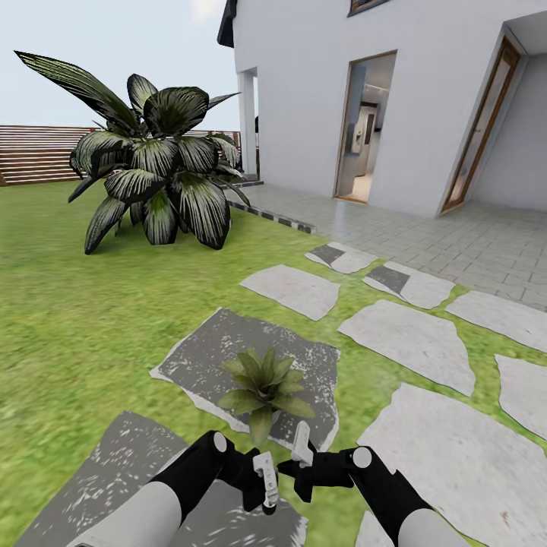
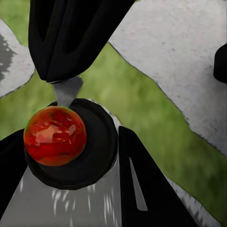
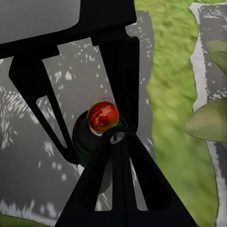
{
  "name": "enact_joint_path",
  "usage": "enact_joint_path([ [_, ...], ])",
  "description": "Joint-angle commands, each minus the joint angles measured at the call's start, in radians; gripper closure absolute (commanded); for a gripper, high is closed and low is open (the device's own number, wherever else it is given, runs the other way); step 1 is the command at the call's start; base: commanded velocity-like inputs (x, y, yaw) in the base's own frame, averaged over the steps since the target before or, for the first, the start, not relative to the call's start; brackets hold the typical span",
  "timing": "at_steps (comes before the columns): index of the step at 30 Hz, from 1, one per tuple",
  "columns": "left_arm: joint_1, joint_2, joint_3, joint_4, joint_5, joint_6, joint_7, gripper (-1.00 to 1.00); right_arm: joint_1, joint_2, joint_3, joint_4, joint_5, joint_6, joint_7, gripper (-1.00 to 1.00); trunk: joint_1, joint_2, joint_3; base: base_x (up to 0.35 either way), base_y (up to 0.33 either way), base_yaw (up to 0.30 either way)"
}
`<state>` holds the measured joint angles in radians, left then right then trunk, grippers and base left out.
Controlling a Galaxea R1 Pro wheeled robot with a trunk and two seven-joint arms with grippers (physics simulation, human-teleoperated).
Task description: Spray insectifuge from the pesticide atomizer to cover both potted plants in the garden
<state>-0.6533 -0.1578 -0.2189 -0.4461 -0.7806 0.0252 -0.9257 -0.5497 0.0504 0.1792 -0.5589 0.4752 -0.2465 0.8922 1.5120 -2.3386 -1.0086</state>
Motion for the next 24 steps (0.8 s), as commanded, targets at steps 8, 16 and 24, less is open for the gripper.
enact_joint_path([
  [8,0.0,0.0,0.0,-0.002,-0.003,0.002,-0.004,1.0,-0.001,0.0,-0.001,-0.001,0.01,-0.006,0.0,1.0,0.0,0.0,-0.001,0.0,0.0,0.0],
  [16,0.0,0.012,0.001,0.005,-0.003,-0.008,-0.008,1.0,0.0,0.0,-0.001,-0.001,0.01,-0.006,0.0,1.0,0.0,0.0,-0.001,0.0,0.0,0.0],
  [24,0.003,0.07,0.005,0.007,-0.004,-0.014,-0.016,1.0,0.0,0.0,-0.001,0.0,0.011,-0.007,0.0,1.0,0.0,0.0,-0.001,0.0,0.0,0.0],
])
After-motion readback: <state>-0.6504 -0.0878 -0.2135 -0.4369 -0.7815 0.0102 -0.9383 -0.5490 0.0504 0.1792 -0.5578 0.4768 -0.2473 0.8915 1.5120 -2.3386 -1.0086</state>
